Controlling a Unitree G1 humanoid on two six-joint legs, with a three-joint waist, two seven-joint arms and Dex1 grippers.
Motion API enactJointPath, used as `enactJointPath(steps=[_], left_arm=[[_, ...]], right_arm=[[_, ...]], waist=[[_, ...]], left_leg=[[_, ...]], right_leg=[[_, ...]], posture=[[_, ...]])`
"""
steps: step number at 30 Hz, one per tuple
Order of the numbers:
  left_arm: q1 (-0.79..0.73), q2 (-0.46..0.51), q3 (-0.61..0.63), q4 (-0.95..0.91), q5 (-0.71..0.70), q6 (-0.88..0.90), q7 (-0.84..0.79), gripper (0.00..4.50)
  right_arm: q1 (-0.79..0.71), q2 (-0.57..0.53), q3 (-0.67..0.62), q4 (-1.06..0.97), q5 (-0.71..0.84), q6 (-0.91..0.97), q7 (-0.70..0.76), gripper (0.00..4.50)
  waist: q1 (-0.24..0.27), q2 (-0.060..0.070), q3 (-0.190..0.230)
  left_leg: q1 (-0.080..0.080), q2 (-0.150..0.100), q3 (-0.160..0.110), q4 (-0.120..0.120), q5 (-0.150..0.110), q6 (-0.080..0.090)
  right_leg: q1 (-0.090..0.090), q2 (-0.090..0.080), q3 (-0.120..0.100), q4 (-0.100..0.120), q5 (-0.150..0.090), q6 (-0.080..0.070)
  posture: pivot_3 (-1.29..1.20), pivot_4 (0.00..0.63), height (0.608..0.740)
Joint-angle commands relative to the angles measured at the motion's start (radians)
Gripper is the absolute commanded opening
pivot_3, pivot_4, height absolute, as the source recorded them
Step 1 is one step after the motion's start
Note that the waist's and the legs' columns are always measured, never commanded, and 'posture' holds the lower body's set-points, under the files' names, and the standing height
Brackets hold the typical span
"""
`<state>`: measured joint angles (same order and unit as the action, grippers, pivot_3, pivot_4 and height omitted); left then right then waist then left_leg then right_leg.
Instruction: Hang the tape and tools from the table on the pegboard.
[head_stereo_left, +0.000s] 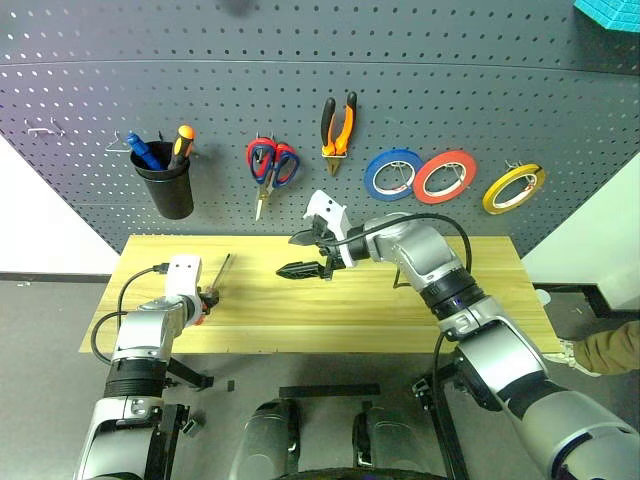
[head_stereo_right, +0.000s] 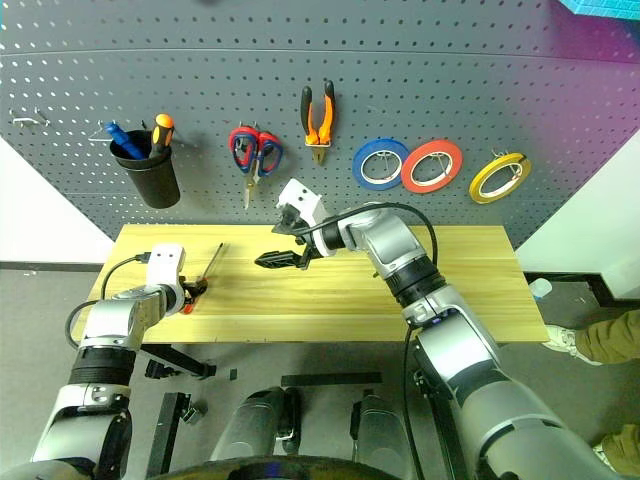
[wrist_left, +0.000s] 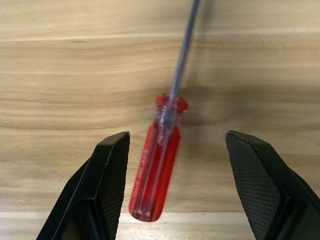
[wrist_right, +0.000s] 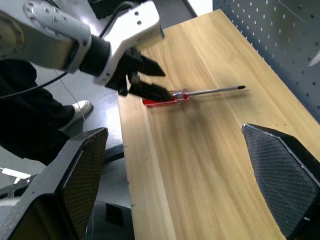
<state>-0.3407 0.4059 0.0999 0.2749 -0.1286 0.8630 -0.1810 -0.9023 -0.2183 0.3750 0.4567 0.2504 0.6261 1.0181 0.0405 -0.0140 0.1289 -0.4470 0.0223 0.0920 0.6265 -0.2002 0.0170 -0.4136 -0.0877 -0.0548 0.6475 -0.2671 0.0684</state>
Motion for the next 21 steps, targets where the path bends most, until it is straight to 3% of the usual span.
enactJointPath(steps=[1,7,11,15,21], left_arm=[[-0.020,0.038,-0.005,0.001,0.020,0.000,-0.022,3.17],[-0.059,0.102,-0.071,0.051,0.052,-0.120,-0.136,3.17],[-0.024,0.218,-0.154,0.011,0.101,-0.201,-0.271,3.17],[-0.046,0.287,-0.143,0.043,0.094,-0.213,-0.332,3.17],[-0.074,0.404,-0.273,0.119,0.191,-0.610,-0.543,3.17]], right_arm=[[-0.024,0.011,-0.024,-0.004,0.003,0.028,0.013,4.50],[0.009,0.000,-0.058,-0.041,0.005,0.029,-0.013,4.50],[0.040,-0.037,-0.084,-0.095,0.009,0.042,-0.013,4.50],[0.081,-0.071,-0.112,-0.159,0.019,0.055,-0.020,4.50],[0.123,-0.109,-0.138,-0.214,0.010,0.054,-0.040,4.50]], waist=[[0.000,0.000,0.000],[0.002,0.000,0.001],[-0.001,0.000,0.001],[-0.002,0.000,0.001],[-0.002,0.001,0.002]], left_leg=[[0.000,0.000,0.000,0.000,0.000,0.000],[-0.002,0.000,0.001,-0.002,0.000,0.000],[-0.005,-0.002,0.004,-0.005,0.000,0.000],[-0.006,-0.002,0.011,-0.011,0.001,-0.001],[-0.006,-0.001,0.012,-0.012,0.001,-0.001]], right_leg=[[-0.001,0.000,0.000,0.000,0.000,0.000],[-0.007,-0.002,0.000,0.000,-0.002,-0.003],[-0.011,-0.005,0.000,-0.001,-0.002,-0.003],[-0.014,-0.007,0.000,-0.001,-0.001,-0.002],[-0.016,-0.008,0.000,-0.001,-0.003,-0.006]], posture=[[0.21,0.142,0.740],[0.21,0.146,0.740],[0.19,0.145,0.740],[0.18,0.140,0.740],[0.17,0.141,0.740]])
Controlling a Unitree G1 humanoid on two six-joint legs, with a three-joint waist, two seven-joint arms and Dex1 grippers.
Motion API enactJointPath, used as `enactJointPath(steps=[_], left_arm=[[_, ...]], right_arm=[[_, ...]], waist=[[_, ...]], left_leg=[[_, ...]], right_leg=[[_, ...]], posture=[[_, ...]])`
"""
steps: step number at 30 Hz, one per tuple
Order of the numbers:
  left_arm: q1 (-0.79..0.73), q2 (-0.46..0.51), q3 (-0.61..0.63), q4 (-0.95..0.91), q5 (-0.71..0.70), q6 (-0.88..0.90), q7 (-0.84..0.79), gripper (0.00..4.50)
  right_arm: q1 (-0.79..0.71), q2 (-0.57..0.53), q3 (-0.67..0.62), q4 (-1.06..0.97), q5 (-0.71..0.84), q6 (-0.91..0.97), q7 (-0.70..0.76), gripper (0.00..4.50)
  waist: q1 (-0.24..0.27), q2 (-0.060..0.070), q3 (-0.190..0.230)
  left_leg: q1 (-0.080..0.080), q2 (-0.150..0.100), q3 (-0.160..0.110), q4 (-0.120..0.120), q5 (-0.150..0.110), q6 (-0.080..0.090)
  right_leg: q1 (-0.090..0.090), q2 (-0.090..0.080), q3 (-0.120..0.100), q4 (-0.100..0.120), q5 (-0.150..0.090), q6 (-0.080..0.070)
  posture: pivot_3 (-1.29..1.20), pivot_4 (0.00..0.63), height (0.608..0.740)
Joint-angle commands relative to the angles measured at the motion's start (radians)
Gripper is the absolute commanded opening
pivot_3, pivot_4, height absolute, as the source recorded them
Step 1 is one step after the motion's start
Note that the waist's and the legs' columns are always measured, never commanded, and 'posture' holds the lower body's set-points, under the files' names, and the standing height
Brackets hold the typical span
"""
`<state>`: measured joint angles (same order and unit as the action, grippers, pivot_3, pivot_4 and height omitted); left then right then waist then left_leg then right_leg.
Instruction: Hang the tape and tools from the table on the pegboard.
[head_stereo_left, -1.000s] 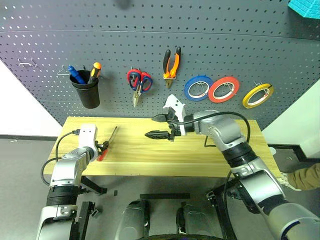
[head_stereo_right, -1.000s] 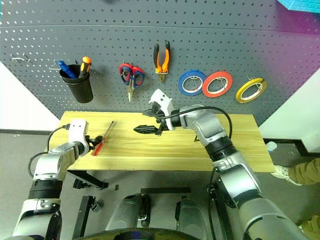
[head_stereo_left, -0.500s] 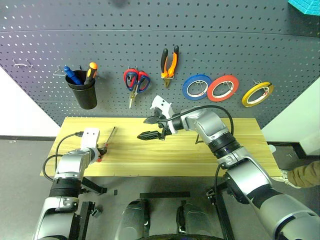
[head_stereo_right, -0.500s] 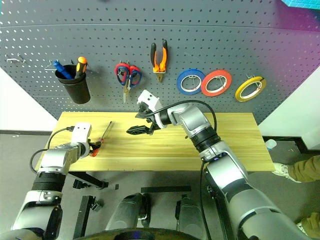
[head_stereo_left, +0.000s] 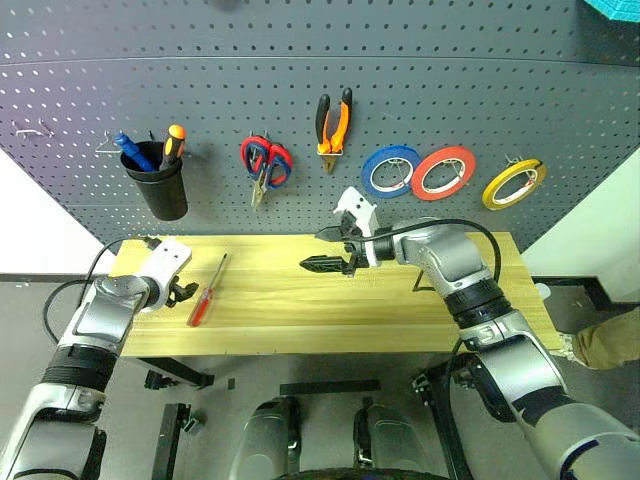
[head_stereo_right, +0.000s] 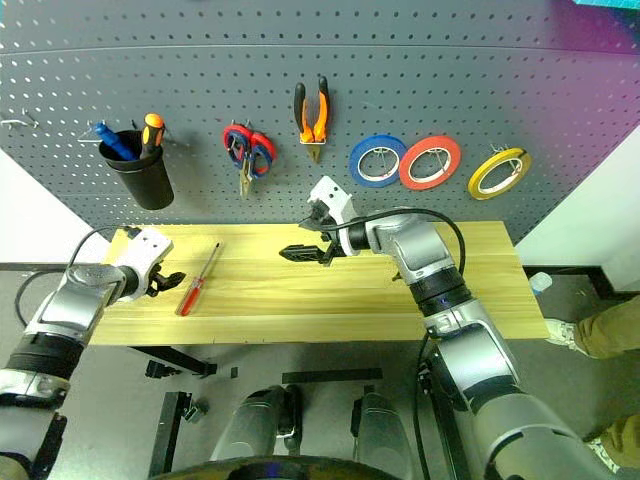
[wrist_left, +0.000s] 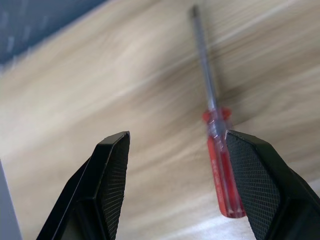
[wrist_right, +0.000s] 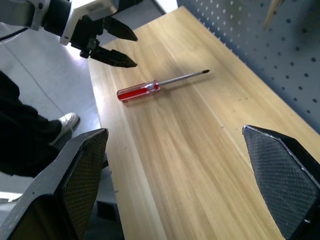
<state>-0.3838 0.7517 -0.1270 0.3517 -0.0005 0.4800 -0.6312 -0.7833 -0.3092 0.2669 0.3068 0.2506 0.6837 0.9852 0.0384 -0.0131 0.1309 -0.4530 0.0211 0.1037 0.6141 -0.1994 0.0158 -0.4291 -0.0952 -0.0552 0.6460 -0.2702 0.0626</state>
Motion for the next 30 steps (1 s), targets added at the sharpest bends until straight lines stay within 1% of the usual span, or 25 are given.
enactJointPath(steps=[1,4,7,8,11,13,16,18,23,27,30], left_arm=[[-0.039,0.078,-0.068,0.079,0.085,-0.300,-0.123,3.17],[-0.074,0.119,-0.121,0.211,0.155,-0.514,-0.171,3.17],[-0.124,0.123,-0.144,0.341,0.201,-0.659,-0.184,3.17],[-0.158,0.134,-0.182,0.404,0.262,-0.761,-0.155,3.17],[-0.260,0.156,-0.290,0.558,0.385,-1.045,-0.202,3.17],[-0.316,0.156,-0.331,0.633,0.436,-1.154,-0.199,3.17],[-0.431,0.162,-0.432,0.726,0.588,-1.296,-0.145,3.17],[-0.499,0.161,-0.503,0.776,0.686,-1.352,-0.100,3.17],[-0.602,0.153,-0.650,0.848,0.884,-1.441,0.035,3.17],[-0.666,0.124,-0.764,0.888,1.029,-1.452,0.166,3.17],[-0.688,0.099,-0.823,0.917,1.100,-1.439,0.264,3.17]], right_arm=[[0.009,-0.025,-0.034,-0.072,0.011,-0.006,-0.007,4.50],[0.019,-0.040,-0.041,-0.091,0.013,-0.009,-0.011,4.50],[0.025,-0.047,-0.050,-0.100,0.014,-0.008,-0.018,4.50],[0.030,-0.050,-0.055,-0.103,0.016,-0.005,-0.022,4.50],[0.045,-0.055,-0.073,-0.123,0.030,0.018,-0.037,4.50],[0.050,-0.055,-0.076,-0.133,0.034,0.026,-0.043,4.50],[0.062,-0.058,-0.084,-0.149,0.037,0.038,-0.055,4.50],[0.072,-0.062,-0.088,-0.161,0.040,0.044,-0.063,4.50],[0.096,-0.072,-0.097,-0.195,0.052,0.059,-0.082,4.50],[0.118,-0.079,-0.113,-0.223,0.061,0.076,-0.103,4.50],[0.128,-0.082,-0.121,-0.238,0.067,0.085,-0.115,4.50]], waist=[[0.000,0.000,0.000],[-0.001,0.000,0.000],[-0.001,0.000,0.001],[-0.001,0.000,0.000],[0.002,0.000,0.001],[-0.001,0.000,0.001],[-0.002,-0.001,0.001],[-0.002,-0.001,0.002],[-0.010,-0.001,0.003],[-0.026,-0.002,0.007],[-0.028,-0.002,0.008]], left_leg=[[0.000,0.000,0.000,0.000,0.000,0.000],[0.000,0.000,0.001,0.000,0.000,0.000],[-0.001,0.000,0.002,-0.001,0.000,0.000],[-0.003,0.000,0.002,-0.001,0.000,0.000],[-0.009,0.000,0.002,0.001,0.000,0.000],[-0.010,0.000,0.003,0.002,0.000,0.000],[-0.010,0.000,0.004,0.002,0.000,0.001],[-0.010,0.000,0.004,0.002,0.001,0.003],[-0.010,0.001,0.004,0.004,0.002,0.004],[-0.012,0.004,0.004,0.010,0.001,0.006],[-0.012,0.005,0.004,0.018,-0.001,0.010]], right_leg=[[0.000,0.000,0.000,0.000,0.000,0.000],[-0.003,-0.001,0.000,0.000,-0.001,-0.002],[-0.004,-0.002,0.000,0.000,-0.001,-0.002],[-0.005,-0.002,-0.001,0.000,-0.001,-0.002],[-0.009,-0.002,-0.002,0.001,-0.001,-0.002],[-0.010,-0.002,-0.002,0.000,-0.001,-0.002],[-0.010,-0.003,-0.003,0.000,-0.001,-0.002],[-0.010,-0.003,-0.004,0.001,-0.001,-0.002],[-0.010,-0.002,-0.005,0.002,0.001,0.001],[-0.008,-0.001,-0.009,0.004,0.001,0.002],[-0.006,0.000,-0.010,0.006,0.001,0.002]], posture=[[0.16,0.142,0.740],[0.15,0.143,0.740],[0.14,0.144,0.740],[0.13,0.145,0.740],[0.12,0.147,0.740],[0.11,0.147,0.740],[0.10,0.148,0.740],[0.09,0.148,0.740],[0.06,0.149,0.740],[0.03,0.151,0.740],[0.02,0.152,0.740]])
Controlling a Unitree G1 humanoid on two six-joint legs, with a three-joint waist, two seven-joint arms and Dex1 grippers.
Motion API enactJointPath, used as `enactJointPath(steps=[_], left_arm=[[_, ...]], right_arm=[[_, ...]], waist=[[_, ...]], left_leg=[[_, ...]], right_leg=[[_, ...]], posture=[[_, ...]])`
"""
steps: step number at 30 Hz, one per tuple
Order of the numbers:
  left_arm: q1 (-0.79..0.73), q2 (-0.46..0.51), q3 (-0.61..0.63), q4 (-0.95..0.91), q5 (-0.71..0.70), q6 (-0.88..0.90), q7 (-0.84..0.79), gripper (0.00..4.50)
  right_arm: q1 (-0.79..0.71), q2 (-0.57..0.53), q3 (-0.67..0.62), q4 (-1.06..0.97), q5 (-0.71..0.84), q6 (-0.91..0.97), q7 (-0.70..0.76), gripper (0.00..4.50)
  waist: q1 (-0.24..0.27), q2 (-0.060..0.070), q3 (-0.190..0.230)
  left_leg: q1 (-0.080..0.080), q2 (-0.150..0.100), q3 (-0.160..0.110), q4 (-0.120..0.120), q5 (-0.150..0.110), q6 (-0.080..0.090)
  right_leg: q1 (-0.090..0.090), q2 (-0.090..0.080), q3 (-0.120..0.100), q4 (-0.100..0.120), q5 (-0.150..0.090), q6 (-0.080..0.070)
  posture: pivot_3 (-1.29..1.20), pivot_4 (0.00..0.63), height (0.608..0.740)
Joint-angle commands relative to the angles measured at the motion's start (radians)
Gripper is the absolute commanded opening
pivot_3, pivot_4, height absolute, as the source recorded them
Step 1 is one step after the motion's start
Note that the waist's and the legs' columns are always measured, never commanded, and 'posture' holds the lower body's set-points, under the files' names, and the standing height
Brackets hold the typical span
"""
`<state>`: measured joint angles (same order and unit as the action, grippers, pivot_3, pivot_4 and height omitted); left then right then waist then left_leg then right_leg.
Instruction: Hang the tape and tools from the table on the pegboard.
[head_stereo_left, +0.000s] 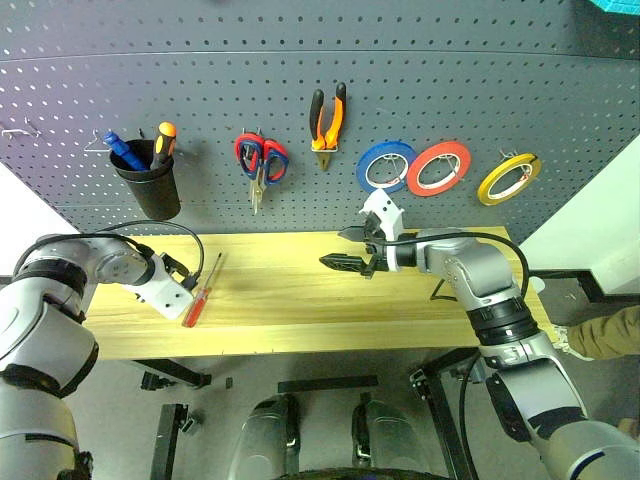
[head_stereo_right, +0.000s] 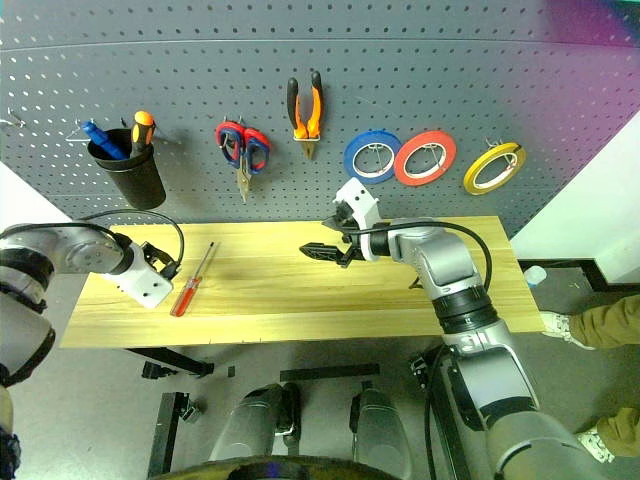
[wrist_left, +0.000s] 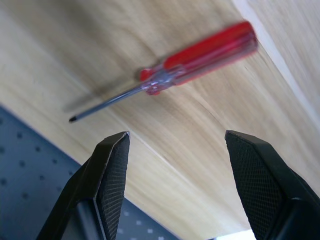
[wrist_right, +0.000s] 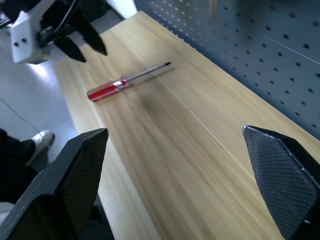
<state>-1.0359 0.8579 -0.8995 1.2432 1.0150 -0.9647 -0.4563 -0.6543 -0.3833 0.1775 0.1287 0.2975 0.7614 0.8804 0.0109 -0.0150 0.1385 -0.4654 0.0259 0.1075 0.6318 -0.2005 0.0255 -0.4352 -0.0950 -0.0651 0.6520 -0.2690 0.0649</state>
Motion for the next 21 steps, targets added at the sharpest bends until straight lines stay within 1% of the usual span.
enactJointPath(steps=[1,6,11,15,21], left_arm=[[-0.041,-0.015,-0.070,0.033,0.107,0.011,0.124,3.17],[-0.043,-0.078,-0.205,0.051,0.261,0.047,0.342,3.17],[-0.041,-0.119,-0.313,0.080,0.370,0.085,0.513,3.17],[-0.037,-0.147,-0.360,0.096,0.416,0.103,0.588,3.17],[-0.019,-0.166,-0.410,0.120,0.459,0.144,0.634,3.17]], right_arm=[[0.001,-0.009,-0.033,-0.064,0.023,0.011,-0.014,4.50],[0.023,-0.017,-0.061,-0.100,0.039,0.043,-0.044,4.50],[0.035,-0.030,-0.085,-0.125,0.055,0.069,-0.071,4.50],[0.045,-0.040,-0.101,-0.139,0.063,0.080,-0.090,4.50],[0.060,-0.055,-0.122,-0.163,0.077,0.099,-0.113,4.50]], waist=[[-0.002,-0.001,0.000],[-0.003,-0.003,0.002],[-0.005,-0.004,0.004],[-0.010,-0.004,0.005],[-0.026,-0.004,0.006]], left_leg=[[0.000,0.000,0.000,0.001,0.000,0.001],[0.000,0.000,0.000,0.004,-0.002,0.003],[-0.003,0.002,0.000,0.012,-0.004,0.006],[-0.005,0.002,0.000,0.018,-0.005,0.008],[-0.008,0.002,-0.001,0.019,-0.005,0.008]], right_leg=[[0.001,0.000,0.000,0.000,0.000,0.000],[0.002,0.000,-0.001,0.001,0.002,0.004],[0.002,0.002,-0.003,0.004,0.002,0.005],[0.001,0.001,-0.003,0.005,0.002,0.006],[-0.001,-0.001,-0.003,0.005,0.002,0.007]], posture=[[0.02,0.152,0.740],[-0.01,0.153,0.740],[-0.03,0.158,0.740],[-0.04,0.163,0.740],[-0.07,0.169,0.740]])
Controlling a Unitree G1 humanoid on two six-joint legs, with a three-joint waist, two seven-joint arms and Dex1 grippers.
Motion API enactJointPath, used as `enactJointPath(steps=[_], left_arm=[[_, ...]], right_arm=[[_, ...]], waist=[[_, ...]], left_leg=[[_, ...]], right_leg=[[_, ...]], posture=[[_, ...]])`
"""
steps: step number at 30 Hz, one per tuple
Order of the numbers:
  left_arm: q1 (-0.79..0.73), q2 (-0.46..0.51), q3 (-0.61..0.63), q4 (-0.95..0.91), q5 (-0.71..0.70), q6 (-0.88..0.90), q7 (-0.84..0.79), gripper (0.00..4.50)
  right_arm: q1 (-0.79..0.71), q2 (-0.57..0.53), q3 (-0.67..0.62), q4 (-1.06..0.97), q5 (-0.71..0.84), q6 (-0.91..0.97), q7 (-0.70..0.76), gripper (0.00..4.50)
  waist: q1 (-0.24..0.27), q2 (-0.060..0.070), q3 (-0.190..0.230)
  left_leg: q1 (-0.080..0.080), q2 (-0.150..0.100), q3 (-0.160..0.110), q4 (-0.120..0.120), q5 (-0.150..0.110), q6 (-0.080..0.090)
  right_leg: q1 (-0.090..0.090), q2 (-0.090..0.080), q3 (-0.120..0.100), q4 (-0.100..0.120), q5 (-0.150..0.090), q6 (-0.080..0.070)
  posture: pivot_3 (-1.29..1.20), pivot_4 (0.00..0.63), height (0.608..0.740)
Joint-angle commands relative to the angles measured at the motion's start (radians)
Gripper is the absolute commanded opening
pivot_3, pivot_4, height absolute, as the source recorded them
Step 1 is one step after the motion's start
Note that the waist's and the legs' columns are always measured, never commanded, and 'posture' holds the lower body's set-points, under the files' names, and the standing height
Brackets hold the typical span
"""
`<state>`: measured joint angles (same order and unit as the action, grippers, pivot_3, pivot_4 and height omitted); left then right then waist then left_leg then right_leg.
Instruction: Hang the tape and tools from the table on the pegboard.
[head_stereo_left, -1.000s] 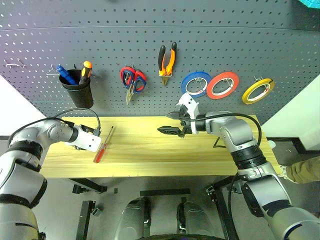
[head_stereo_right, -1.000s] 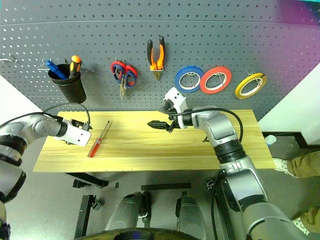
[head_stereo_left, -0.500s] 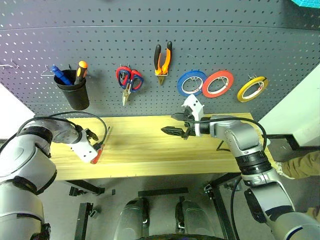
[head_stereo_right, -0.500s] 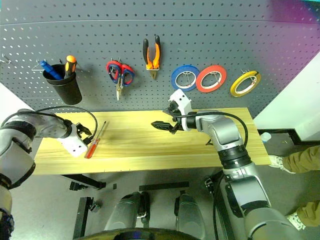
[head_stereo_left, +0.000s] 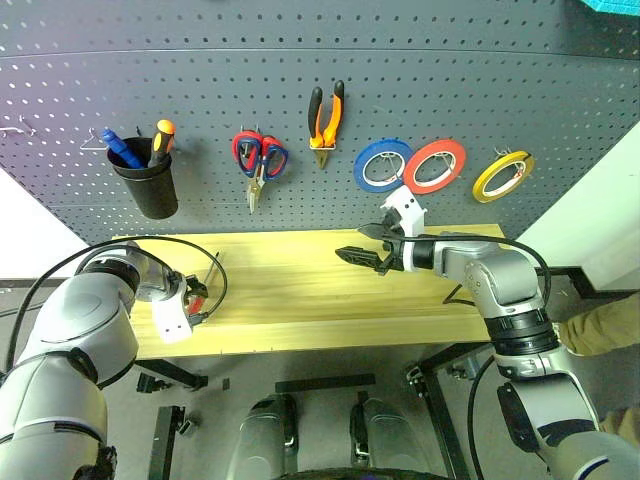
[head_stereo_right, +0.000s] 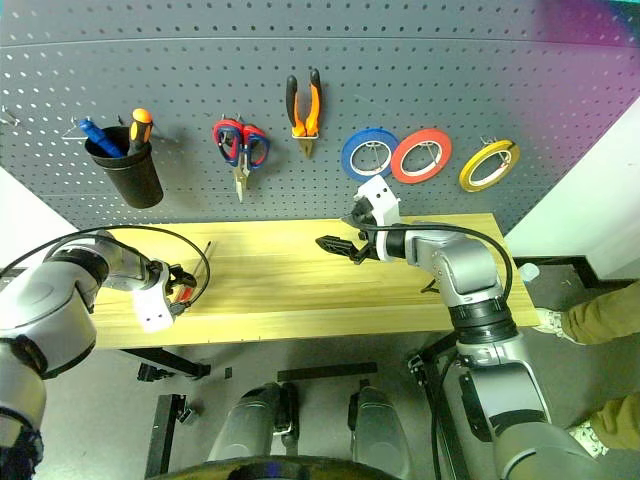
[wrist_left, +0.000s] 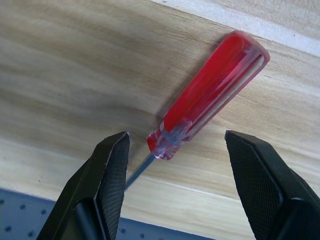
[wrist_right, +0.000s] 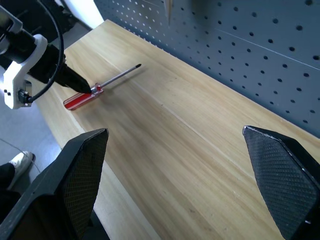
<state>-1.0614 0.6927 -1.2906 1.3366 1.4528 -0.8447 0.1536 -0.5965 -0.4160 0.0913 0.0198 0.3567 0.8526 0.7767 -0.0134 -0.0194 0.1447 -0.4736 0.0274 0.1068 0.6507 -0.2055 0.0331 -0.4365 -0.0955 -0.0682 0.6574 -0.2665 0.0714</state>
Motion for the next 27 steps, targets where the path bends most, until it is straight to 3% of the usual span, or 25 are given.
enactJointPath(steps=[1,7,10,15,20,23,25,27], left_arm=[[0.009,-0.003,-0.022,0.030,0.022,0.030,0.024,3.17],[0.030,-0.016,-0.038,0.044,0.028,0.052,0.019,3.17],[0.043,-0.014,-0.046,0.050,0.032,0.062,0.006,2.54],[0.061,-0.013,-0.042,0.054,0.024,0.075,-0.001,0.90],[0.070,-0.008,-0.046,0.053,0.025,0.072,-0.003,0.89],[0.067,-0.010,0.025,0.047,-0.054,0.004,-0.011,0.89],[0.054,-0.012,0.133,0.044,-0.178,-0.099,-0.062,0.89],[0.047,-0.010,0.321,0.076,-0.396,-0.267,-0.245,0.89]], right_arm=[[0.004,-0.026,-0.039,-0.057,0.021,0.010,-0.013,4.50],[0.002,-0.038,-0.062,-0.055,0.030,0.013,-0.032,4.50],[-0.002,-0.047,-0.071,-0.054,0.032,0.012,-0.036,4.50],[-0.007,-0.059,-0.081,-0.043,0.033,0.003,-0.041,4.50],[-0.013,-0.065,-0.083,-0.030,0.032,-0.001,-0.038,4.50],[-0.013,-0.072,-0.082,-0.029,0.032,-0.004,-0.033,4.50],[-0.012,-0.079,-0.085,-0.038,0.036,-0.013,-0.024,4.50],[-0.011,-0.089,-0.094,-0.062,0.049,-0.029,-0.005,4.50]], waist=[[-0.003,0.000,0.000],[-0.008,0.000,0.001],[-0.008,0.000,0.001],[-0.007,0.000,0.002],[-0.008,0.000,0.002],[-0.008,0.001,0.002],[-0.007,0.001,0.002],[-0.003,0.000,0.002]], left_leg=[[-0.001,0.000,0.000,0.000,0.000,0.000],[-0.002,0.000,0.000,0.001,0.000,0.000],[-0.002,0.000,0.000,0.002,0.000,0.000],[-0.002,0.000,0.000,0.003,0.000,0.000],[-0.002,0.000,0.000,0.003,0.000,0.000],[-0.002,0.000,0.000,0.003,0.000,0.000],[-0.002,0.000,0.000,0.003,0.000,0.000],[-0.002,0.000,0.000,0.003,0.000,0.000]], right_leg=[[-0.001,0.000,0.000,0.000,0.000,0.000],[-0.004,0.000,0.000,0.003,0.000,0.001],[-0.004,0.000,0.000,0.004,0.000,0.001],[-0.004,-0.001,0.000,0.005,0.000,0.001],[-0.004,-0.002,0.001,0.006,0.000,0.000],[-0.004,-0.002,0.001,0.006,0.000,0.000],[-0.005,-0.002,0.001,0.006,0.000,0.000],[-0.005,-0.002,0.001,0.006,0.000,0.000]], posture=[[-0.07,0.169,0.740],[-0.08,0.169,0.740],[-0.08,0.169,0.740],[-0.08,0.170,0.740],[-0.08,0.170,0.740],[-0.07,0.169,0.740],[-0.06,0.165,0.740],[-0.05,0.160,0.740]])
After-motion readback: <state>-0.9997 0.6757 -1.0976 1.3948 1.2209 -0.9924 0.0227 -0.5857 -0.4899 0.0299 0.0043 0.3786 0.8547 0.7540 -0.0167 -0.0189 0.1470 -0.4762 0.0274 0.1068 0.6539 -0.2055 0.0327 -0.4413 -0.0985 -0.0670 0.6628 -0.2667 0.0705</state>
